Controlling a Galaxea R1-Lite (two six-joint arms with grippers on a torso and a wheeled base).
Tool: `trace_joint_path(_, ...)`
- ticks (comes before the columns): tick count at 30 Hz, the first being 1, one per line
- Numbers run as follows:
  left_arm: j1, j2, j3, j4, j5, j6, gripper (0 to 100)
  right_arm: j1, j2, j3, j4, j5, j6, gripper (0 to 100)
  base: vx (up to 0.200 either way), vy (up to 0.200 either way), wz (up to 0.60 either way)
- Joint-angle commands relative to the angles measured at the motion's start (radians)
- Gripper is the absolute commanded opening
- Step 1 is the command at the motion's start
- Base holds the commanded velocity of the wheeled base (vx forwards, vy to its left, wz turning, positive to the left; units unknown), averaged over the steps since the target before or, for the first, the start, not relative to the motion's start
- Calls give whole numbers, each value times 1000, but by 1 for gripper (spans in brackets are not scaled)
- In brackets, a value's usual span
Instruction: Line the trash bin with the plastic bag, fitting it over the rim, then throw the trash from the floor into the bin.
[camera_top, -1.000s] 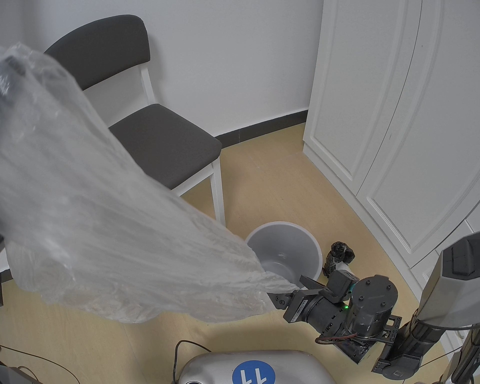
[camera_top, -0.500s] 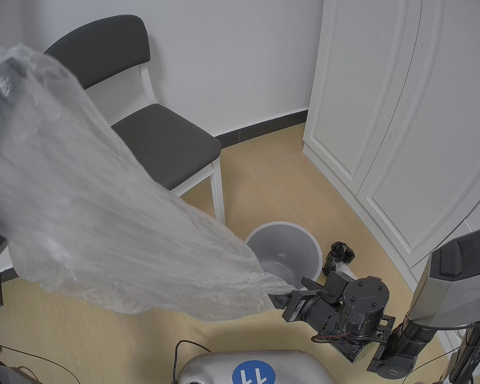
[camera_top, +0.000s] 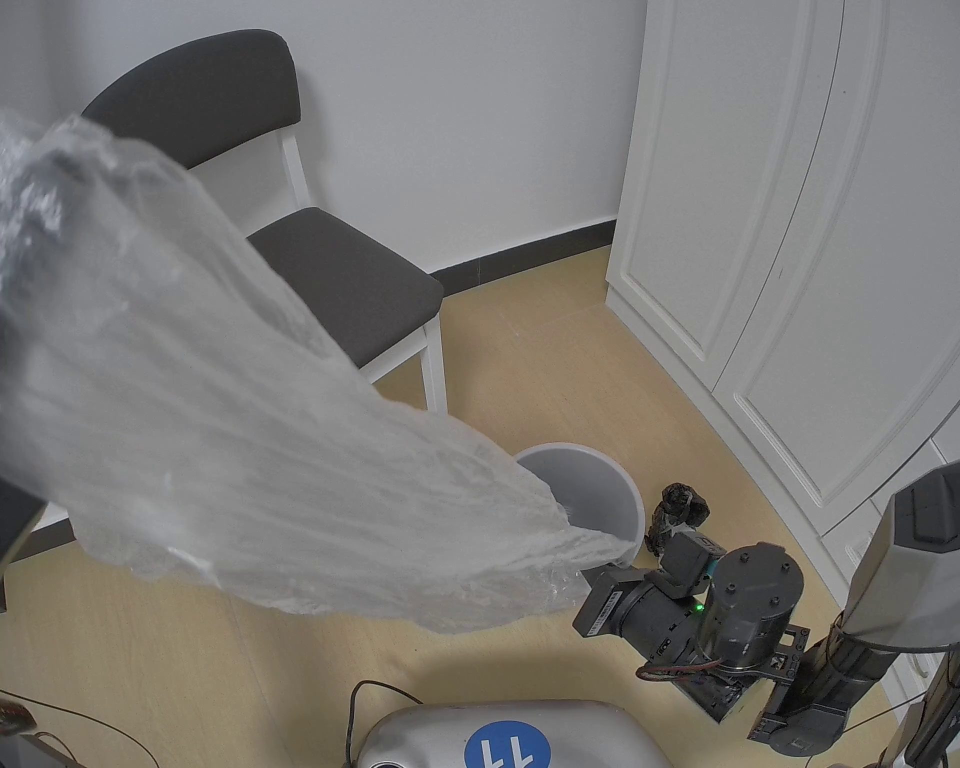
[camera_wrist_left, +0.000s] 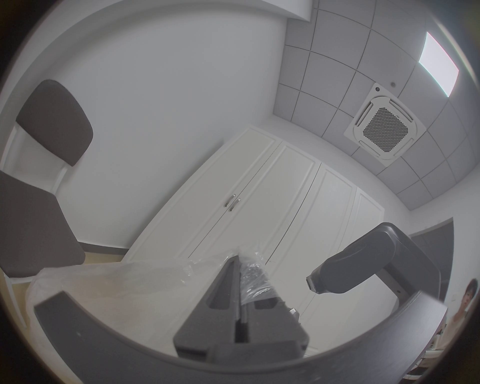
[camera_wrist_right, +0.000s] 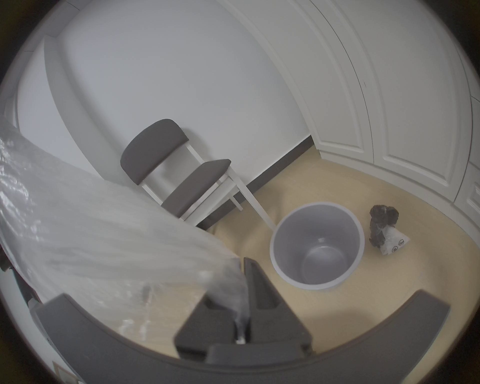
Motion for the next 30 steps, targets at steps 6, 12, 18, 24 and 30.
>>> trace_joint_path(6,15,9,11,15,-1,-16,0,-5,-139,42,-18,-4,-157,0,0,0,0)
trace_joint_path(12,45,5,13,22,-1,-7,0,1,-222,104,-18,-4,-287,0,0,0,0)
trace_joint_path(18,52,-3,9,102,3,25,0,-12,-334,122,-18,-8,-389,0,0,0,0)
trace_joint_path(24,112,-6,-3,231,5,30,0,-29,-478,74,165,-17,-398,0,0,0,0)
trace_joint_path(30,140,-7,-15,337,16,48,0,-29,-576,5,372,-91,-392,0,0,0,0)
